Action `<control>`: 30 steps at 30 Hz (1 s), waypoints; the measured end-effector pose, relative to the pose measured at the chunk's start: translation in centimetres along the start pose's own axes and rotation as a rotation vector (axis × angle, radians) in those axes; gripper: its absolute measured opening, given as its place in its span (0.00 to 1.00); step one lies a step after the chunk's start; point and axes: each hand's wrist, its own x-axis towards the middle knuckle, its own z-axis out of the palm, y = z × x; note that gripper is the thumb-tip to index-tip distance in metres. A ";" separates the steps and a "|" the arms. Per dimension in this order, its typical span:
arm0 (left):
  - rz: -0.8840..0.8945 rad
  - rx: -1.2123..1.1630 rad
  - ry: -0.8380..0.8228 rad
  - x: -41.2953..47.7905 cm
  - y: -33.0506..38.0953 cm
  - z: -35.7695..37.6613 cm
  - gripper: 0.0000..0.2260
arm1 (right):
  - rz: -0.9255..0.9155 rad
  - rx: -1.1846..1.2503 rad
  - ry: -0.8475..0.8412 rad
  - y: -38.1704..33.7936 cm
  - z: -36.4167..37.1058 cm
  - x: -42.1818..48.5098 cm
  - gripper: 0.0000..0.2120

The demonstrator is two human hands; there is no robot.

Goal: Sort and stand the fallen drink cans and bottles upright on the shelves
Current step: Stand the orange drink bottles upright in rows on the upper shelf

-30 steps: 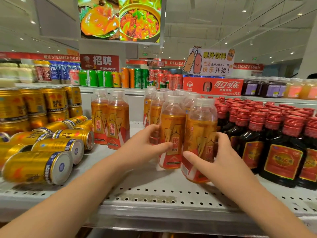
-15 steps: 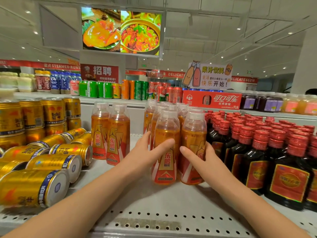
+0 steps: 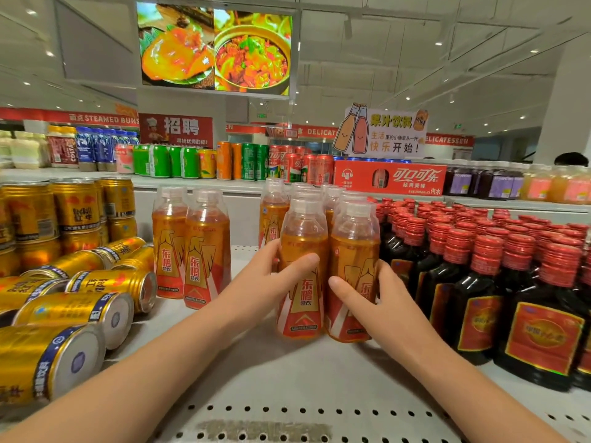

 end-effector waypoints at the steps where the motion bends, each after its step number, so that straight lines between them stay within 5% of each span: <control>1: 0.001 0.038 0.031 -0.3 0.1 -0.2 0.28 | 0.008 0.001 0.005 0.0 -0.1 -0.2 0.35; 7: -0.038 0.213 0.132 -1.2 -0.9 -1.0 0.30 | 0.013 0.003 0.070 -0.6 -0.4 -1.0 0.22; 14: -0.007 0.168 0.067 -0.7 -1.6 -0.5 0.27 | 0.020 -0.015 0.071 -0.3 -0.1 -0.8 0.29; 21: 0.008 0.250 0.120 -0.8 -1.4 -0.5 0.25 | 0.053 -0.030 0.035 -0.3 -0.2 -0.8 0.24; 30: 0.003 0.309 0.166 -1.4 -0.8 0.1 0.29 | 0.054 -0.062 0.046 -1.4 -0.8 -1.4 0.36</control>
